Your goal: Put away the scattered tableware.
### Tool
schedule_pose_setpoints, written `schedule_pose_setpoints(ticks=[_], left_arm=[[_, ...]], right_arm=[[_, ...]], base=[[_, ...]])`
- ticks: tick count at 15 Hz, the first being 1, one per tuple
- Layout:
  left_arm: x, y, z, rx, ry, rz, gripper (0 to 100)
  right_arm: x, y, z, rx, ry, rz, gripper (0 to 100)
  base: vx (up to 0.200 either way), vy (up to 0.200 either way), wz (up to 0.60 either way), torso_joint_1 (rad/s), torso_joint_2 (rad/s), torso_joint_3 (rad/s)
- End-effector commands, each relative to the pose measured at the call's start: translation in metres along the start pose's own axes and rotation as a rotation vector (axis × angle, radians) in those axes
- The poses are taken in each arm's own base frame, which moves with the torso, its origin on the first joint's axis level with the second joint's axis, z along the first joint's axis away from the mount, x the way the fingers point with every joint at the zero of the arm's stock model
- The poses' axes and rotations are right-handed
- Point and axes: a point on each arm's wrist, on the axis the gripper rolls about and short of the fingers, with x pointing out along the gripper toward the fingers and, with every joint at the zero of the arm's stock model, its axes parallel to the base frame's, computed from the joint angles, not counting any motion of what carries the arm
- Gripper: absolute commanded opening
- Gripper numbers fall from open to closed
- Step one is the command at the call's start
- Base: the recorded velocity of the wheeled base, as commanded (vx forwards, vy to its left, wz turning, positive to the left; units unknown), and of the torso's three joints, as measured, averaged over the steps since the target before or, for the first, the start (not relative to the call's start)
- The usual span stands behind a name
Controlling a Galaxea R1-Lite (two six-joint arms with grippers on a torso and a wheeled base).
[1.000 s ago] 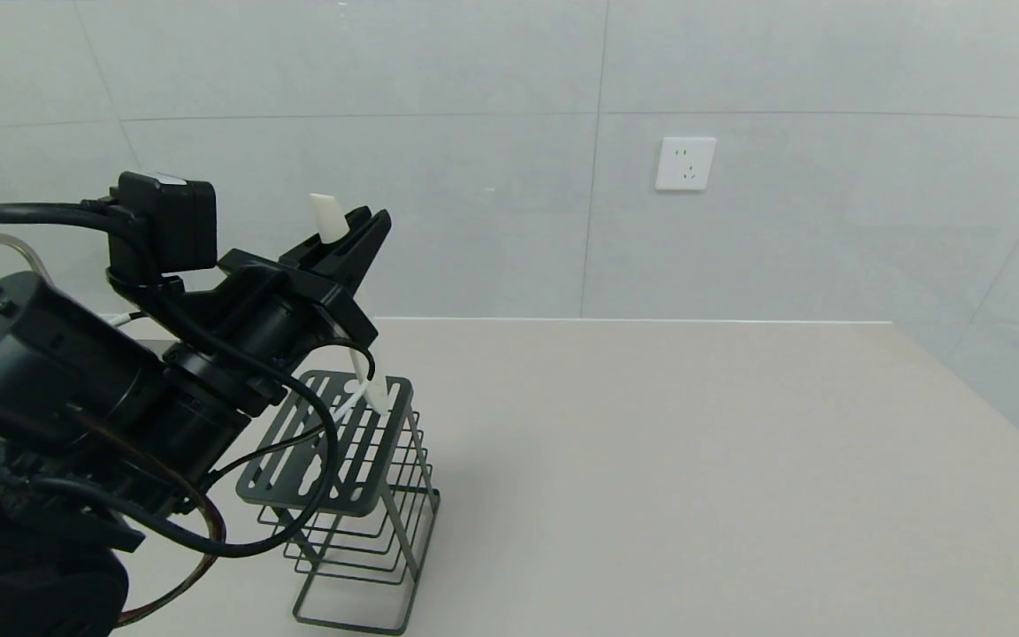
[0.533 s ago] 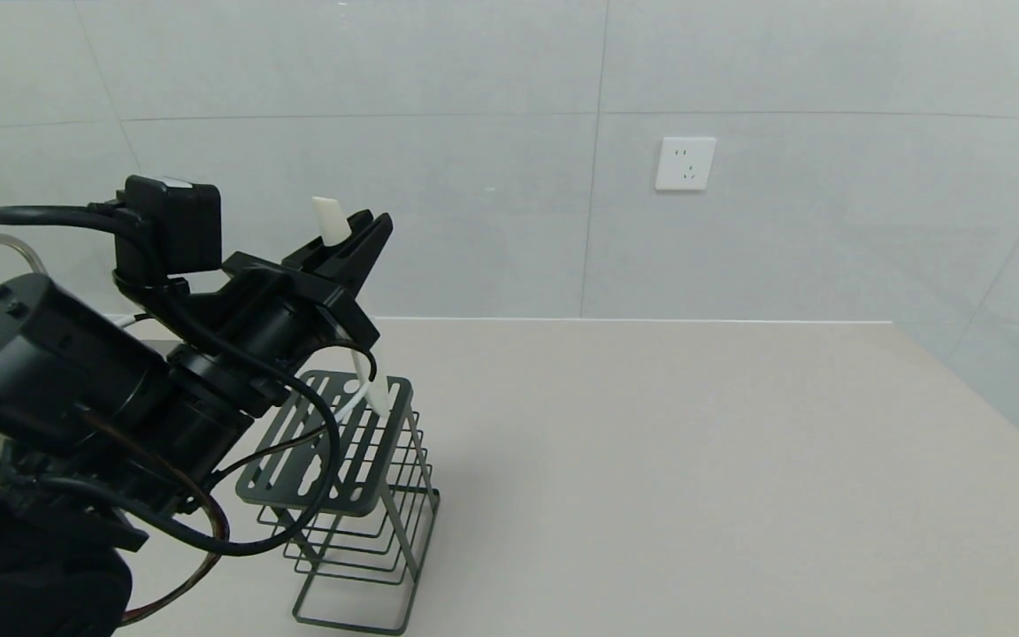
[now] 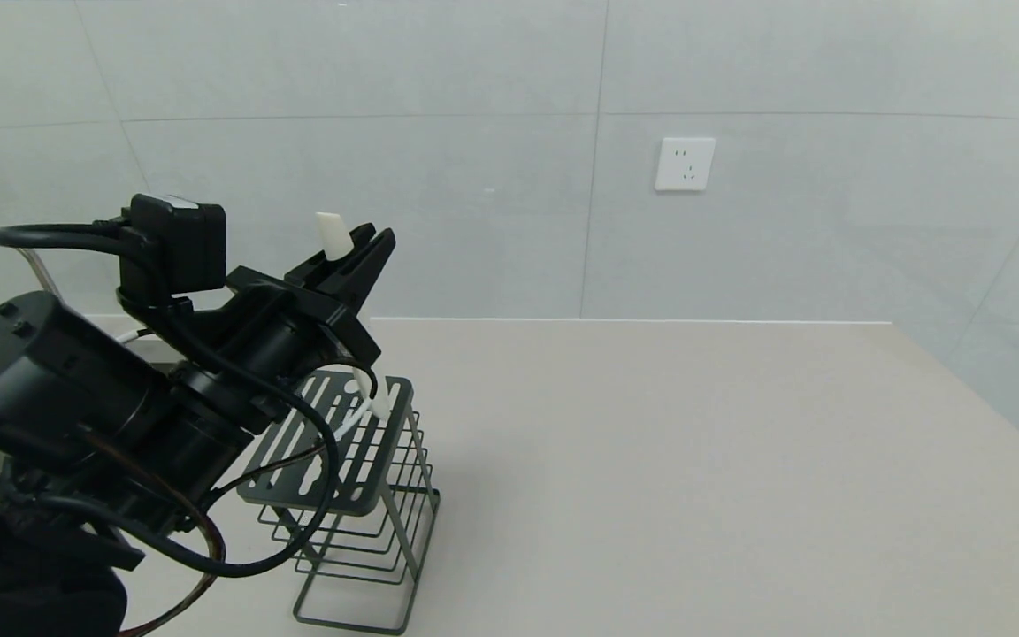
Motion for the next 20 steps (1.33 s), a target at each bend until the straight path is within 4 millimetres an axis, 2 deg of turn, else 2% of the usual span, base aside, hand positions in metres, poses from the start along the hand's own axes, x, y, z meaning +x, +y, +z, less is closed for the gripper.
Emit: schedule_pose_setpoints(ticks=[1, 6, 10, 14, 17, 18, 20], left_arm=[[-0.001, -0.002, -0.005, 0.0, 0.023, -0.006, 0], [0.0, -0.001, -0.004, 0.006, 0.019, -0.006, 0], [0.004, 0.002, 0.03, 0.028, -0.118, -0.013, 0], [-0.001, 0.002, 0.038, 0.021, -0.137, -0.047, 0], [0.0, 0.022, 0.035, 0.056, -0.094, -0.088, 0], [0.006, 0.024, 0.046, 0.071, -0.115, -0.082, 0], [0.008, 0.017, 0.067, 0.079, -0.092, -0.097, 0]], right_arm=[[0.0, 0.0, 0.0, 0.001, 0.002, 0.001, 0], [0.0, 0.0, 0.0, 0.001, 0.002, 0.001, 0], [0.0, 0.0, 0.0, 0.0, 0.001, 0.001, 0], [0.0, 0.0, 0.0, 0.0, 0.001, 0.001, 0], [0.0, 0.0, 0.0, 0.002, -0.001, 0.001, 0], [0.0, 0.0, 0.0, 0.002, -0.001, 0.002, 0], [0.0, 0.0, 0.0, 0.002, -0.001, 0.005, 0]], base=[[0.0, 0.0, 0.0, 0.0, 0.0, 0.0], [0.0, 0.0, 0.0, 0.0, 0.0, 0.0], [0.0, 0.0, 0.0, 0.0, 0.0, 0.0], [0.0, 0.0, 0.0, 0.0, 0.0, 0.0], [0.0, 0.0, 0.0, 0.0, 0.0, 0.0], [0.0, 0.0, 0.0, 0.0, 0.0, 0.0], [0.0, 0.0, 0.0, 0.0, 0.0, 0.0]])
